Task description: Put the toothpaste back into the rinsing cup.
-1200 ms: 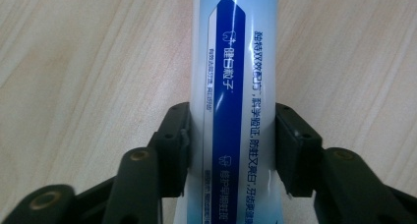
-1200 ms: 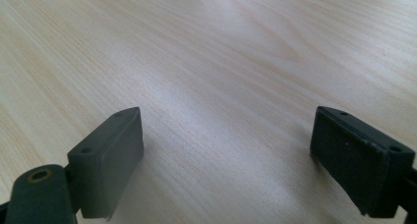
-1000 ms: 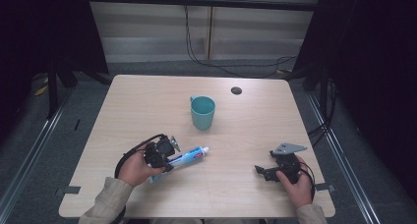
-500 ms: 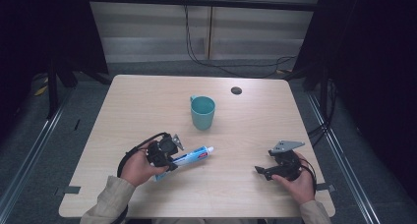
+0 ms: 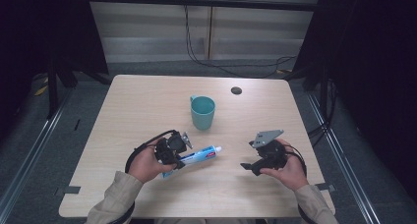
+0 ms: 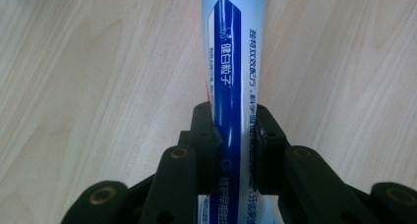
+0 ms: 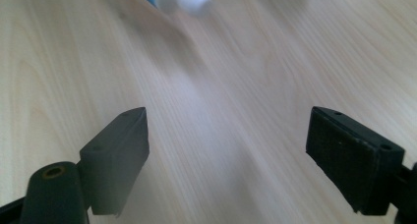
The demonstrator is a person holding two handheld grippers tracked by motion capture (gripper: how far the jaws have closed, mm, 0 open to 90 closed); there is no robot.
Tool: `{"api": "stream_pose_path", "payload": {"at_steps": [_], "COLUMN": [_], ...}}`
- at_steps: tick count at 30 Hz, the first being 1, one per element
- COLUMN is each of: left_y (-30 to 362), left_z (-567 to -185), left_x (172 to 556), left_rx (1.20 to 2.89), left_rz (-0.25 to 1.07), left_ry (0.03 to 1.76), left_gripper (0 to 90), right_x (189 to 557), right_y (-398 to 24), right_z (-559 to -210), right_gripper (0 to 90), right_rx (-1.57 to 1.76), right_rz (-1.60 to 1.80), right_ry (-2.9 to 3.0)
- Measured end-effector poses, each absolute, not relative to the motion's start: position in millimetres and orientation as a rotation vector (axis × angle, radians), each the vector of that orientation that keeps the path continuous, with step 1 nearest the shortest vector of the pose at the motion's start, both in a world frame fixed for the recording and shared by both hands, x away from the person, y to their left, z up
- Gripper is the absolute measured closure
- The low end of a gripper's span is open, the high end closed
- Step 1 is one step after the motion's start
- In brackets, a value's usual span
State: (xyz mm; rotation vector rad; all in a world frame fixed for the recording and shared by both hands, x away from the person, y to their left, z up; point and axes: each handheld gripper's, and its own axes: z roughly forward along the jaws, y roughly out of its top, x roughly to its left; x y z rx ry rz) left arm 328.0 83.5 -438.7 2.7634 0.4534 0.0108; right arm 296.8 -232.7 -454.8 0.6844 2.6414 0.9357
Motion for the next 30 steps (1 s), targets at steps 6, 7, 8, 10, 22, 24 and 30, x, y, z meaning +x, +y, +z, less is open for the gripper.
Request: {"api": "stream_pose_path", "payload": {"at_steps": [6, 7, 8, 10, 22, 24, 30], "left_y": [77, 77, 75, 71, 57, 56, 52], "left_z": [-434, -433, -433, -432, -428, -426, -423], "left_x": [329, 330, 329, 329, 329, 328, 327], "left_rx": [2.759, 2.768, 2.760, 2.762, 2.759, 2.752, 2.744], "left_rz": [0.007, 0.005, 0.005, 0.012, -0.021, -0.019, -0.023], "left_ry": [0.429, 0.411, 0.429, 0.425, 0.370, 0.369, 0.340], "left_gripper": [75.5, 75.5, 75.5, 75.5, 75.5, 75.5, 75.5], "right_x": [306, 306, 307, 309, 316, 317, 316], "right_y": [-209, -209, -207, -199, -174, -172, -160], "right_z": [-442, -442, -441, -437, -427, -427, -427], "right_gripper": [17.2, 17.2, 17.5, 17.6, 18.1, 18.2, 20.4], "right_rx": [0.539, 0.539, 0.514, 0.464, 0.343, 0.329, 0.273], "right_rz": [0.921, 0.921, 0.920, 0.908, 0.849, 0.843, 0.797], "right_ry": [2.678, 2.678, 2.679, 2.694, 2.752, 2.756, 2.787]}}
